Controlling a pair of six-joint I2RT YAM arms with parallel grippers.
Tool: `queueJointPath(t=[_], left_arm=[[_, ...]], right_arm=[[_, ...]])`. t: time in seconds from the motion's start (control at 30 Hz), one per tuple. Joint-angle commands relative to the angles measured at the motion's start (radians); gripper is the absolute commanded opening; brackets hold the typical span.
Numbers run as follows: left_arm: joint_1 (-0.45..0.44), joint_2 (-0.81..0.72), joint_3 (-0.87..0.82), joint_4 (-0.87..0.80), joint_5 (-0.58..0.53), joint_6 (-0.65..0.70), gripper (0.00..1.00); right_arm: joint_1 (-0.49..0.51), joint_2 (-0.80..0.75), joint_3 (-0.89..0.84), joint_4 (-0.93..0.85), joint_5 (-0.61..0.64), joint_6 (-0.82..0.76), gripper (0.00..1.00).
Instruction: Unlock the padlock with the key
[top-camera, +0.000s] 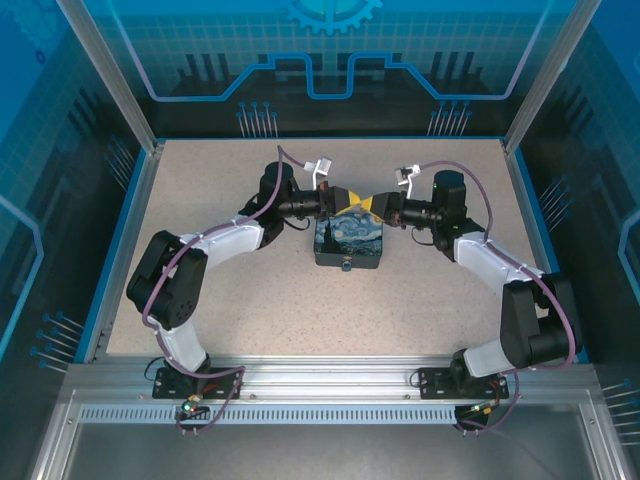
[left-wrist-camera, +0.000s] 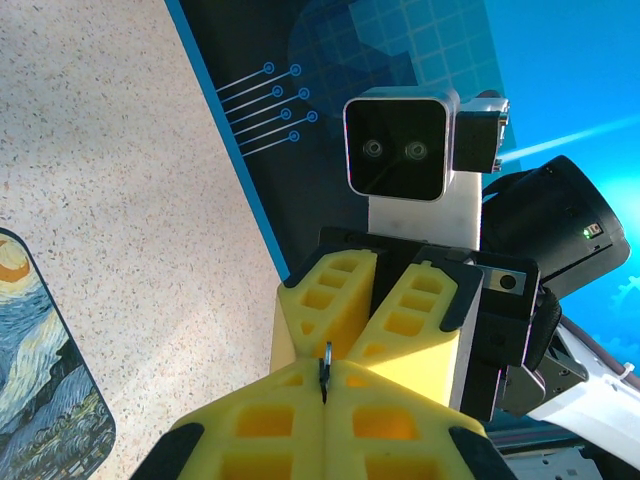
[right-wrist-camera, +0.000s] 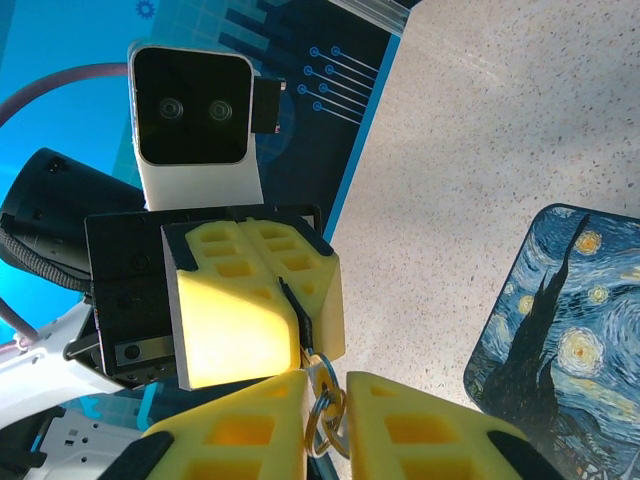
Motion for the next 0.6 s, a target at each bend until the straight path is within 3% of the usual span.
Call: queueJointPath(t=[0.0, 0.57], left_arm=[[0.009, 0.017, 0.029, 0.026, 0.029, -0.005, 0.0], [0.005, 0.025, 0.034, 0.038, 0.026, -0.016, 0.0]], right_arm=[[-0.017, -0.001, -0.005, 0.011, -0.015, 0.002, 0.19], [-0.016, 0.017, -0.005, 0.047, -0.035, 0.025, 0.19]])
